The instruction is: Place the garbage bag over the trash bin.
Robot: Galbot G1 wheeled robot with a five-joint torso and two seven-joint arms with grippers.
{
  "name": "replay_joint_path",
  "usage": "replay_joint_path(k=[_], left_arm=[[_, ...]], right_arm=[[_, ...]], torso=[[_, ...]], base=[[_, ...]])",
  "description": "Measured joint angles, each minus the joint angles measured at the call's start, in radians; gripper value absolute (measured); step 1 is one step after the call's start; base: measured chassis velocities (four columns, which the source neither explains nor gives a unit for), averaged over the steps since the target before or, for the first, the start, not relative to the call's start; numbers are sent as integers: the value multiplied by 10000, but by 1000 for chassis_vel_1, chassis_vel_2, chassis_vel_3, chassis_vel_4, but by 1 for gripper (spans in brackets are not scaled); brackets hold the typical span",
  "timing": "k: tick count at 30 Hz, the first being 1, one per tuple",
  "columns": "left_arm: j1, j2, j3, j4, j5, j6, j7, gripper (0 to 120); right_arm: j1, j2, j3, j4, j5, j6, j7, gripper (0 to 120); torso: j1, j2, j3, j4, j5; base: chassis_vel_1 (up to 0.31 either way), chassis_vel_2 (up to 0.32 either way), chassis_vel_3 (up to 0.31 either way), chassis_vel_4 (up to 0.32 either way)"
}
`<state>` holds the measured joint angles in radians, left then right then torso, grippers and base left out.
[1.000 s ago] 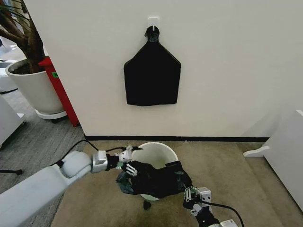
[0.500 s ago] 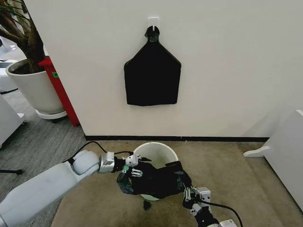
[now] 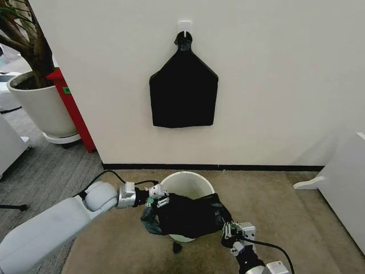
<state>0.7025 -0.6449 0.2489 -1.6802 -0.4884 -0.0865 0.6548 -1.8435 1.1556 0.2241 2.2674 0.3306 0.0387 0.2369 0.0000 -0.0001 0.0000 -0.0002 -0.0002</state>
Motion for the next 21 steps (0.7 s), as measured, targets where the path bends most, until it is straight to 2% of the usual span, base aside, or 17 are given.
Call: replay_joint_path(k=[2, 7, 13, 21], left_arm=[[702, 255, -1057, -354, -214, 160, -162, 0], [2022, 790, -2274, -822, -397, 245, -235, 0], [2500, 934, -2520, -836, -426, 246, -221, 0], [1845, 450, -1854, -497, -226, 262, -733, 0]], right_arm=[[177, -89, 85, -32, 157, -91, 19, 0], [681, -153, 30, -387, 421, -294, 39, 0], [954, -133, -88, -686, 464, -348, 41, 0], [796, -159, 49, -430, 430, -326, 144, 0]], torso=[[0, 1, -1, 2, 5], [0, 0, -1, 5, 4], [0, 0, -1, 3, 2], [0, 1, -1, 0, 0]], base=[[0, 0, 0, 0], [0, 0, 0, 0], [0, 0, 0, 0], [0, 0, 0, 0]])
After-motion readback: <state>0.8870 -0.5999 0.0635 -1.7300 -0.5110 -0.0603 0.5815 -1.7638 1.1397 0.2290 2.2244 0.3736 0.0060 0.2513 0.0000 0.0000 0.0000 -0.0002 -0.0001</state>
